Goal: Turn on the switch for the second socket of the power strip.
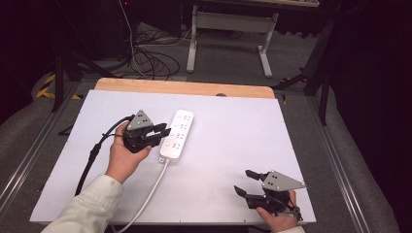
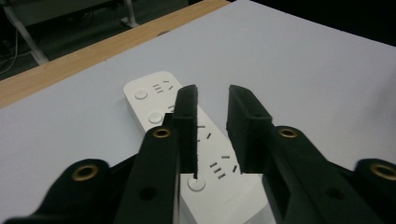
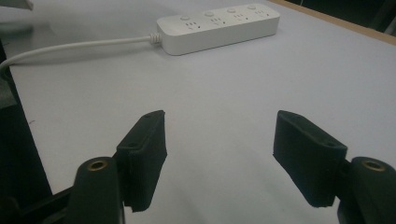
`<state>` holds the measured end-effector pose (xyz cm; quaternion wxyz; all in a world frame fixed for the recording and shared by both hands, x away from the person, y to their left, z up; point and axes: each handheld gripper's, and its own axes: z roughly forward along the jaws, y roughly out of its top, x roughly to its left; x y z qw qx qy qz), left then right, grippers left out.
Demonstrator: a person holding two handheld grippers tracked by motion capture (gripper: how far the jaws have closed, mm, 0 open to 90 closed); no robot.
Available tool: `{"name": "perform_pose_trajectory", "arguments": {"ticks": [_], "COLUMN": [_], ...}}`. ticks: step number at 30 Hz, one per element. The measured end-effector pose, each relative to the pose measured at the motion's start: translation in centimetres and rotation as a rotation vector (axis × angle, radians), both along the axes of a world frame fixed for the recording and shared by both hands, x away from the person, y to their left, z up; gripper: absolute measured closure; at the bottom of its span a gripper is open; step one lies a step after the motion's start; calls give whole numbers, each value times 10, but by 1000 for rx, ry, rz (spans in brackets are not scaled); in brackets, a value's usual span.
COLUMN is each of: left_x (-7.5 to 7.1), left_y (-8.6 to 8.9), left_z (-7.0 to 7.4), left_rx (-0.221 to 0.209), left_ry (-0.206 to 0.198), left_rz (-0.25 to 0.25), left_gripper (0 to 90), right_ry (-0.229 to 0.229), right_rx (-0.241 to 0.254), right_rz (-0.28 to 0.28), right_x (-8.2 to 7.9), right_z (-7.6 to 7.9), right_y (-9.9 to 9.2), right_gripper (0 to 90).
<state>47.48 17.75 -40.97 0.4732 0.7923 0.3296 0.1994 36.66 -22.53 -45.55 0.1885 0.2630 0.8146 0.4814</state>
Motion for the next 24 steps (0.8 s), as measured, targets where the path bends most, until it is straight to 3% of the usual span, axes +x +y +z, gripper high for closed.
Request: {"name": "perform_pose_trajectory", "arguments": {"ticks": [6,18,20,24], "left_x": [10,36,40,44], "left_y": [-6,-5,-5,-7], "left_z": [-11,-33,-37,-44], "left_rx": [-1,1,8,-3], "left_ry": [27,80,72,87], "left_rz": [37,105,113,106], "left_gripper": [898,900,900,900], "right_ry": [5,5,5,5], "right_rx": [2,-1,1,1], "right_rz": [4,11,13,13], "right_x": [0,0,0,0], "right_z": [0,-1,-1,-1], "right_y": [0,0,0,0], "right_gripper": [349,349,349,349]}}
